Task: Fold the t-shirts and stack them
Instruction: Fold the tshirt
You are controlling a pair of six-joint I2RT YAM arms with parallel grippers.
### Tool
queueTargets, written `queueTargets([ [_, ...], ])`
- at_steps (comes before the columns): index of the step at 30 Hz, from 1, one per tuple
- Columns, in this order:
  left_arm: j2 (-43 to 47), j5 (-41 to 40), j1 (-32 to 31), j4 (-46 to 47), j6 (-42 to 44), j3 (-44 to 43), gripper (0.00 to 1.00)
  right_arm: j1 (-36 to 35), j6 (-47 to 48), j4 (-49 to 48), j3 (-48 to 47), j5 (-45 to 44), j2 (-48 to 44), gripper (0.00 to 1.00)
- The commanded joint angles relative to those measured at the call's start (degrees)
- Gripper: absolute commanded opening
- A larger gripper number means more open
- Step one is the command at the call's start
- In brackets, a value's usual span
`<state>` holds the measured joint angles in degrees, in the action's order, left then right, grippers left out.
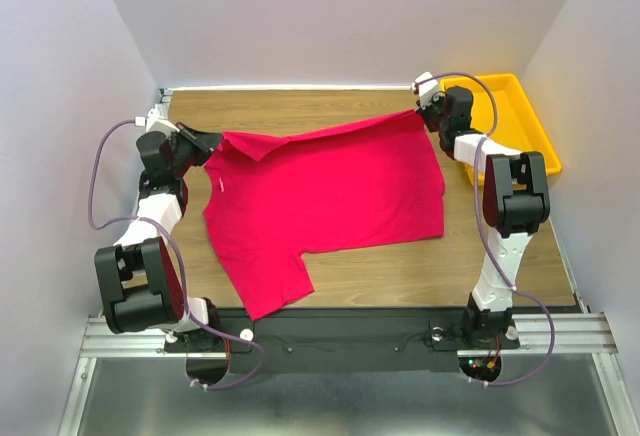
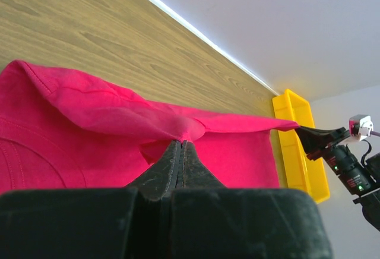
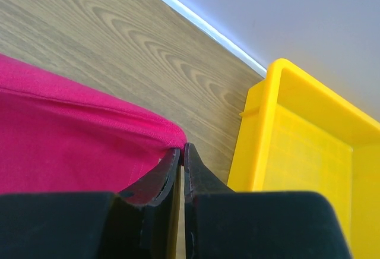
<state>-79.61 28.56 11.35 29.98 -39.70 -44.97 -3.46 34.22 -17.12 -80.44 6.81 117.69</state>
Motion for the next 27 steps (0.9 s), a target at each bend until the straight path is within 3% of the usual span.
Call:
queueTargets([
  [1, 2.97, 1.24, 0.33, 2.02, 1.56, 1.02, 0.0, 0.04, -0.12, -3.27, 1.69, -0.92, -3.61, 0.09],
  [27, 2.89, 3.08, 0.42, 0.61, 2.79, 3.22, 0.0, 0.04, 0.85, -4.32, 6.53, -1.97, -5.01, 0.13],
])
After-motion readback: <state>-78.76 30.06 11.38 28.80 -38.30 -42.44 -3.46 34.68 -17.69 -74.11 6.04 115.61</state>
